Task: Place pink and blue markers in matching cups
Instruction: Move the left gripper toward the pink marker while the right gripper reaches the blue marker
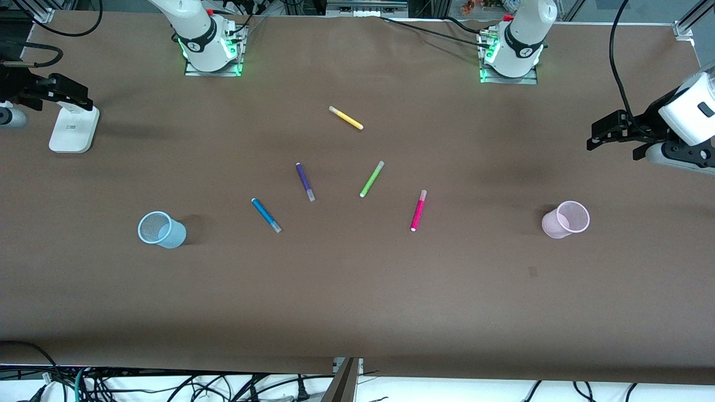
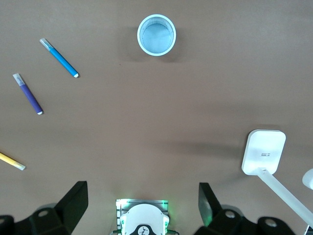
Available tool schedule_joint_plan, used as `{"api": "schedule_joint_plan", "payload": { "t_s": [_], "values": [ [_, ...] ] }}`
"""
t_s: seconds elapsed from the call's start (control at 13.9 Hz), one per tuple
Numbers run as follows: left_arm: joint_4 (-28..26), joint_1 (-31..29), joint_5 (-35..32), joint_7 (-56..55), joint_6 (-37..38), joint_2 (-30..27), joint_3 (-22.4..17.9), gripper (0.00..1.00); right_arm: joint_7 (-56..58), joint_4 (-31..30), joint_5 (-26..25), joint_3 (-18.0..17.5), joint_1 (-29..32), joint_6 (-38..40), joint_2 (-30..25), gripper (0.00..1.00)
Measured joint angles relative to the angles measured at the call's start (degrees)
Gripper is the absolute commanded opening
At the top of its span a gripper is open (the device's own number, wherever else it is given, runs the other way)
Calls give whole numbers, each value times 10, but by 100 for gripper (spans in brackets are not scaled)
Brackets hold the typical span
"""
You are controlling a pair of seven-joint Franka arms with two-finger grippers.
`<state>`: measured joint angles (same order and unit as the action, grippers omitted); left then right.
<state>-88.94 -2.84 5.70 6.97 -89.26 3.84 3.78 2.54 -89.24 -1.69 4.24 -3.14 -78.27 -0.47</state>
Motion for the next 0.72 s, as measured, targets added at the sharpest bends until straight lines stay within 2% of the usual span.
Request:
{"api": "schedule_joint_plan", "payload": {
  "t_s": [0.5,0.72],
  "values": [
    [0,3,-16,0,0,0,1,100,0,0,0,0,0,0,0,100],
    [0,4,-43,0,-4,0,2,100,0,0,0,0,0,0,0,100]
  ]
}}
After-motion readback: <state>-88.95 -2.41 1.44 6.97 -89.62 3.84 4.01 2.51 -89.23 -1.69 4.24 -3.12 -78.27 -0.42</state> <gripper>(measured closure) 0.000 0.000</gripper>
